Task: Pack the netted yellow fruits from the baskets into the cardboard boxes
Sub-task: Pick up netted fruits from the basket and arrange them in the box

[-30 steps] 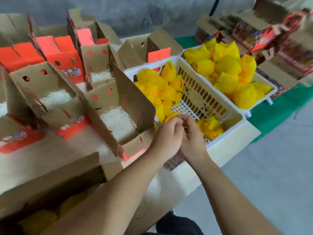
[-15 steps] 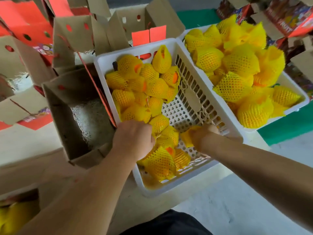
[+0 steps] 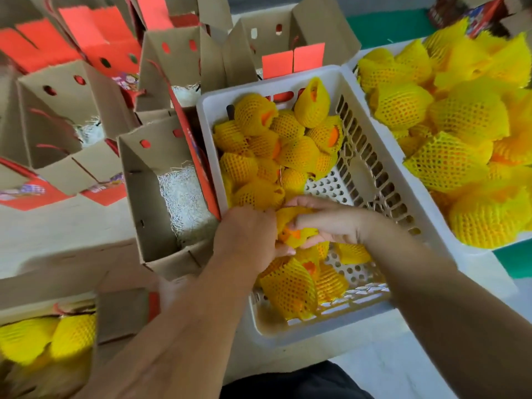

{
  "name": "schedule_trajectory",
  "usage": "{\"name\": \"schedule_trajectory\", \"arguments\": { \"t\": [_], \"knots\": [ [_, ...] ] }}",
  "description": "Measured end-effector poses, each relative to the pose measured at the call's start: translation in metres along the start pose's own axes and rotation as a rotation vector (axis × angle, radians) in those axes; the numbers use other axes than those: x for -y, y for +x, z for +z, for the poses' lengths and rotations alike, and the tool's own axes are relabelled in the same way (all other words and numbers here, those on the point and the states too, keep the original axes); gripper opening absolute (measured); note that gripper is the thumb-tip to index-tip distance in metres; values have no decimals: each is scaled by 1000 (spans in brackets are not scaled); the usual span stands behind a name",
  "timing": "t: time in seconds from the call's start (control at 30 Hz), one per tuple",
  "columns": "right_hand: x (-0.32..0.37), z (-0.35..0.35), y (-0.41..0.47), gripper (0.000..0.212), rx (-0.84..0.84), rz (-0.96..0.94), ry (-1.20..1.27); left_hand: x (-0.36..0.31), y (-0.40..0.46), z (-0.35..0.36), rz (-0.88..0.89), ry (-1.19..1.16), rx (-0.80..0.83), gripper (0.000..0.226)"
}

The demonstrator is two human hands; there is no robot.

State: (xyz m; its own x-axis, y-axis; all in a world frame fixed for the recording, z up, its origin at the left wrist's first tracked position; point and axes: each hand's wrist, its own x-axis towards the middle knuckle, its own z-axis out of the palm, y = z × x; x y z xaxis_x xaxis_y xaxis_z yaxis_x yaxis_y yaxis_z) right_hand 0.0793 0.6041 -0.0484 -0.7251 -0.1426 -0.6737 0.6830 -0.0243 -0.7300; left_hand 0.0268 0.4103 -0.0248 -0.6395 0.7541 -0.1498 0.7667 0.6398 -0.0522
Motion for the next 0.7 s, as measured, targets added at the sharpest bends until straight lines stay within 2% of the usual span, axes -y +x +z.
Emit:
{"name": "schedule_trajectory", "arguments": {
  "t": [0.1,0.27,0.4,0.43,0.53,0.57,0.6,0.7],
  "knots": [
    [-5,-1,8,59,10,-26,27,3,2,1,9,-69,-62,69],
    [0,-15,5,51,82,-62,135,6,3,0,44,-160,-125,80],
    [2,-18,8,66,-2,-59,85,9,2,-3,37,-245,-127,66],
    [2,-21,9,63,-38,-55,102,10,1,-4,32,-280,-135,59],
    [4,-24,7,23,-47,-41,160,9,1,-7,6,-338,-110,53],
    [5,-24,7,22,-35,-39,171,8,1,-8,-2,-356,-102,52],
    [4,-26,8,22,-50,-41,160,8,0,-9,-8,-375,-103,51],
    [4,-27,9,43,-88,-66,128,7,-1,-12,-20,-403,-132,39]
  ]
}}
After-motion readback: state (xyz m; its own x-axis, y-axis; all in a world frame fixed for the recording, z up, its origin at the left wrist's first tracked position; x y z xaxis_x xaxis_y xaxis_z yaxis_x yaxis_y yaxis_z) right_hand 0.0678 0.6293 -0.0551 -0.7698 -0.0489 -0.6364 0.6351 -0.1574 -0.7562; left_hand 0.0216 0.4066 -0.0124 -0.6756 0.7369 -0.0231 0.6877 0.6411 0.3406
